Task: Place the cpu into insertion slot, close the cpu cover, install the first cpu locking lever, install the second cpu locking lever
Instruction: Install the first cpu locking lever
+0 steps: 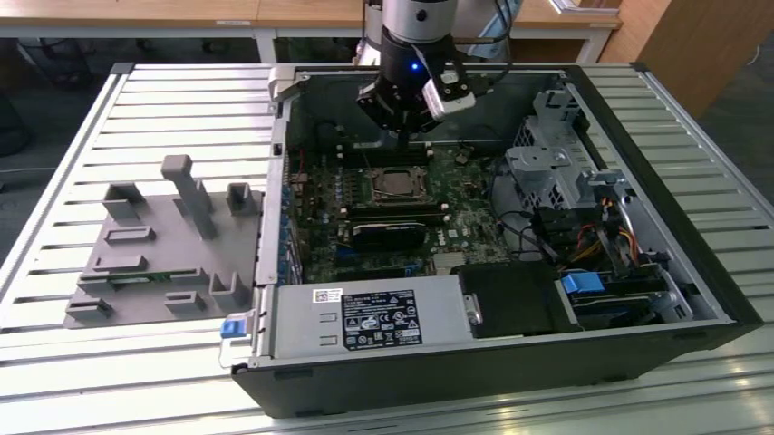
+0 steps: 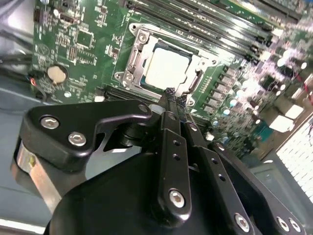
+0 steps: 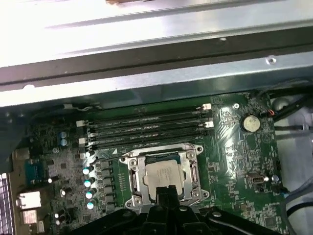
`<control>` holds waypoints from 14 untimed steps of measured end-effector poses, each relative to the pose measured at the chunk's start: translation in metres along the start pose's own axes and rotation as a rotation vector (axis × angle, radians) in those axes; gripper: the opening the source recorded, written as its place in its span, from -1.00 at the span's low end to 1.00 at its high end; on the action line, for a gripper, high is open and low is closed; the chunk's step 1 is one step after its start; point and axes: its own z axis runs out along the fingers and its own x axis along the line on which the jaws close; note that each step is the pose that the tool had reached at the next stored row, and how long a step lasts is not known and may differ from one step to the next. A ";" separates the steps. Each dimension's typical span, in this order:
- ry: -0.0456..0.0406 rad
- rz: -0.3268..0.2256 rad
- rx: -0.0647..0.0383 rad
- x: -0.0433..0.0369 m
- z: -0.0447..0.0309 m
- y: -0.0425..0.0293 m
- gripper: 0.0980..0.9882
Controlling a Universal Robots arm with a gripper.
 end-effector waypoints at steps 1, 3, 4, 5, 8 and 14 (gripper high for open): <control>0.0009 -0.018 0.000 0.0000 0.0004 0.0000 -0.96; 0.0027 -0.054 0.001 0.0000 0.0006 -0.0001 -0.96; 0.0034 -0.072 0.001 0.0000 0.0007 0.0000 -0.96; 0.0042 -0.090 0.001 0.0000 0.0008 0.0000 -0.96; 0.0063 -0.138 0.001 0.0001 0.0012 -0.0001 -0.96; 0.0055 -0.163 0.001 0.0055 0.0017 -0.0008 -0.96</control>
